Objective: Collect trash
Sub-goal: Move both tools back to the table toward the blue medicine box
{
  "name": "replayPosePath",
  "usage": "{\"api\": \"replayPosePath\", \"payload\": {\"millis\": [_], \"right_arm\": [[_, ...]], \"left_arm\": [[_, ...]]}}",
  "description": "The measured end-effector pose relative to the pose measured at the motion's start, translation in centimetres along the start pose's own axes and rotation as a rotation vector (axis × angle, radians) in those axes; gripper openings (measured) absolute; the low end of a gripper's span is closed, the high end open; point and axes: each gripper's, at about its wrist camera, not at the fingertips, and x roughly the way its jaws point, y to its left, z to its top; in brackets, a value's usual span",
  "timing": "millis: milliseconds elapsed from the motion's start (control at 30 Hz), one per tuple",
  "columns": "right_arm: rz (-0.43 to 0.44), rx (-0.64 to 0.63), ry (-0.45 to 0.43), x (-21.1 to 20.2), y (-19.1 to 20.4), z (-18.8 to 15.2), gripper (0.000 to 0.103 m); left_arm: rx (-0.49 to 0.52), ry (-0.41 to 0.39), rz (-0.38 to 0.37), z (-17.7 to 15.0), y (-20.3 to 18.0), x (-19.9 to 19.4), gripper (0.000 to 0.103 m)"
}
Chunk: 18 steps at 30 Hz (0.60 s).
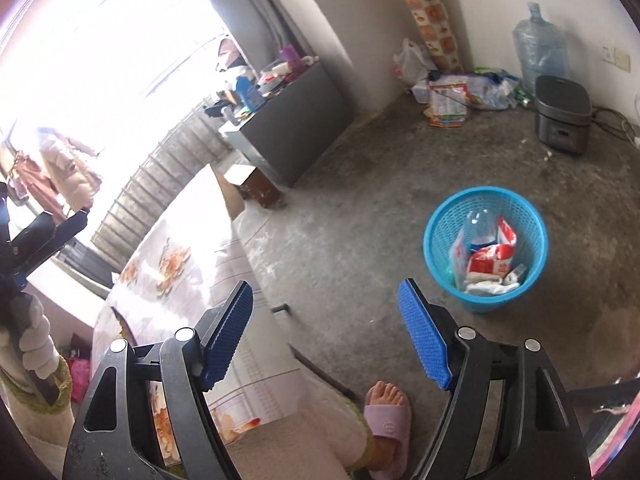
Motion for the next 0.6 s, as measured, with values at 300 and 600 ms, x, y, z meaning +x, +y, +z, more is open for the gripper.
{"api": "replayPosePath", "payload": {"millis": [300,600], "right_arm": [[0.121,-0.143,0.056,1.2,7.1,-0.8,0.074],[0.281,-0.285,0.161,3.9,14.6,-1.8,0.074]], "left_arm": [[-0.202,-0.068,0.213,-6.1,7.6,-8.3,0.090],[-0.420,-0.105,0.409,-15.5,14.0,-16.1,0.090]]}}
